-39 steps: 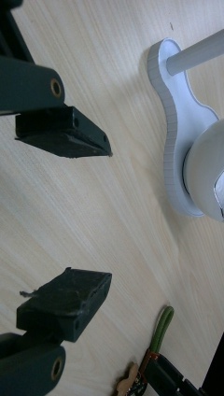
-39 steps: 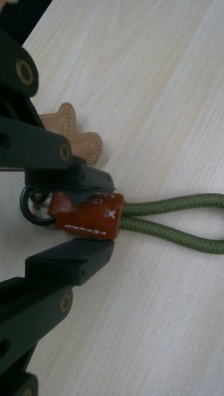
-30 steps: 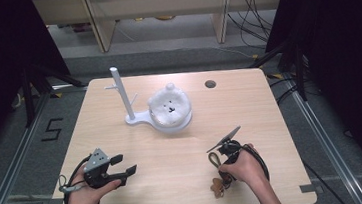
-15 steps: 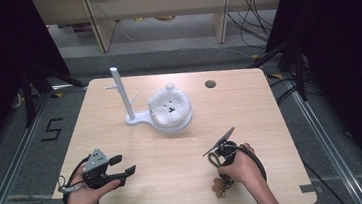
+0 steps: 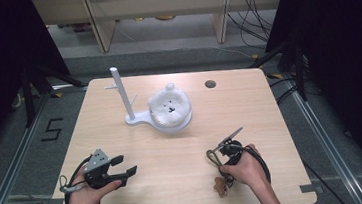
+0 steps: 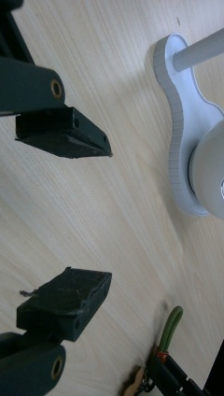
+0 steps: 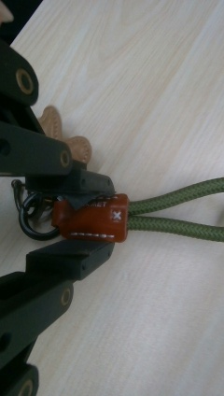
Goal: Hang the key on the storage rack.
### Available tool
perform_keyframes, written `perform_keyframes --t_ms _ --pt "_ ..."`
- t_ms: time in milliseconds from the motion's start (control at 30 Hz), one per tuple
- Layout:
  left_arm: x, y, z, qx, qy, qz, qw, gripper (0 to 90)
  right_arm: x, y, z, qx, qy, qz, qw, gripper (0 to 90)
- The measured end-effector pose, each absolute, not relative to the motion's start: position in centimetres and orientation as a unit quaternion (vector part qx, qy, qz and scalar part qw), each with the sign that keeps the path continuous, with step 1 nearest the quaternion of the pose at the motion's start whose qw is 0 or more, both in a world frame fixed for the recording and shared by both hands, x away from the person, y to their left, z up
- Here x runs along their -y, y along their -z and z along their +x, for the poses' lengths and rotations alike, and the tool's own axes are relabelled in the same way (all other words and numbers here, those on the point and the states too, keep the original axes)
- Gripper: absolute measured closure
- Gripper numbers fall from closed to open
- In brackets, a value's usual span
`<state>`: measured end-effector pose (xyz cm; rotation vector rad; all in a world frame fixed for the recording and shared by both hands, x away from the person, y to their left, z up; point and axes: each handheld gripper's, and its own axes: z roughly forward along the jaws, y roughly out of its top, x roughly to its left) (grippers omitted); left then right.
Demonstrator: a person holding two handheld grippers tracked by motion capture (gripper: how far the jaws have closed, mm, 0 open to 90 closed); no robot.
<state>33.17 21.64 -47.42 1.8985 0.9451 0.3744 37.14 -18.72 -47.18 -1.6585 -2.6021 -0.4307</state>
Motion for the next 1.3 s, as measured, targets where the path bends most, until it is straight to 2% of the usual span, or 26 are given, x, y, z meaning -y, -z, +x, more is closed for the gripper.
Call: perform_keyframes --t_ms 567,767,800,1067,1133,1267,1300 --pt "-20.6 47.0 33.4 -0.393 -0.139 0.75 0.513 34.6 18.4 44.7 35.8 0.802 0.329 -0.495 -0.065 69.3" --pt "-20.0 46.7 33.7 -0.376 -0.145 0.753 0.52 37.1 17.8 44.5 35.7 0.787 0.396 -0.461 -0.104 69.1" --pt "-19.9 46.6 33.6 -0.377 -0.144 0.752 0.521 37.6 17.8 44.5 35.7 0.791 0.397 -0.45 -0.122 69.1" --pt "-19.3 45.9 33.9 -0.37 -0.144 0.746 0.535 40.9 17.1 44.5 35.6 0.773 0.444 -0.43 -0.142 69.1" --pt "-18.9 45.6 34.0 -0.367 -0.142 0.744 0.54 41.6 16.9 44.5 35.6 0.77 0.452 -0.42 -0.162 69.2" --pt "-18.5 45.3 34.2 -0.361 -0.133 0.743 0.548 43.5 16.5 44.6 35.6 0.762 0.465 -0.417 -0.17 69.1" --pt "-18.3 45.2 34.3 -0.362 -0.129 0.741 0.551 43.7 16.3 44.7 35.6 0.763 0.469 -0.416 -0.158 69.1"
